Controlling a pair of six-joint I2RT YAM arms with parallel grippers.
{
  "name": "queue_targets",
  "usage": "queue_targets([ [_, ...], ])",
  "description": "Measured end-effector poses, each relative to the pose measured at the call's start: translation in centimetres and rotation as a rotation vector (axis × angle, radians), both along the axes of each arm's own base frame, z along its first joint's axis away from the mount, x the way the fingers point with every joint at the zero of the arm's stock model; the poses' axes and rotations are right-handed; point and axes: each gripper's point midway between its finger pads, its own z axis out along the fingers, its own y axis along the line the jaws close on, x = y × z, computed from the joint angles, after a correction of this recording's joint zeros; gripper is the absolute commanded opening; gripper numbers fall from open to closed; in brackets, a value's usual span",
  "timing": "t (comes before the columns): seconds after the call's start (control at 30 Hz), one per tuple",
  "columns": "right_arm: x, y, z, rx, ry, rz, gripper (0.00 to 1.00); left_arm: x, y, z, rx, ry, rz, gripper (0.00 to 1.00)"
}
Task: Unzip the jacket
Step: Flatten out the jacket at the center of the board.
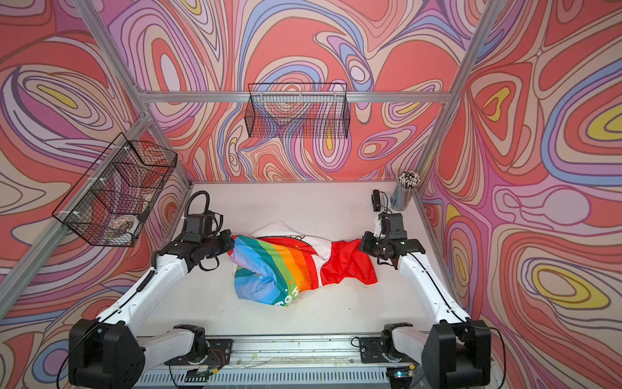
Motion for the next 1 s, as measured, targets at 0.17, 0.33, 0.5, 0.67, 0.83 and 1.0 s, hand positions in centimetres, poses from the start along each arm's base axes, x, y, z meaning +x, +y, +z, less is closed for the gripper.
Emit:
queue_targets([
  [0.17, 1.4, -0.5, 5.4, -0.017, -0.111, -0.024, 0.00, -0.9, -0.2, 8.7, -0.026, -0.189, -0.024, 0.00],
  [0.33, 2.5, -0.9, 12.4, -0.032, -0.239, -0.043, 0.00, -2.8, -0.1, 17.8, -0.019, -0.390, -0.061, 0.00],
  [0.5, 3.2, -1.5, 20.1, -0.059, -0.377, -0.064, 0.00, -5.7, 0.4, 25.4, 0.021, -0.548, -0.086, 0.00],
  [0.67, 2.3, -2.0, 26.3, -0.072, -0.475, -0.080, 0.00, -8.4, 1.4, 30.3, 0.069, -0.644, -0.074, 0.00],
  [0.83, 0.1, -2.5, 32.6, -0.101, -0.590, -0.085, 0.00, -11.5, 2.6, 35.6, 0.111, -0.752, -0.040, 0.00],
  [1.0, -2.5, -3.4, 36.6, -0.153, -0.673, -0.106, 0.00, -15.3, 4.1, 40.5, 0.152, -0.877, 0.012, 0.00],
])
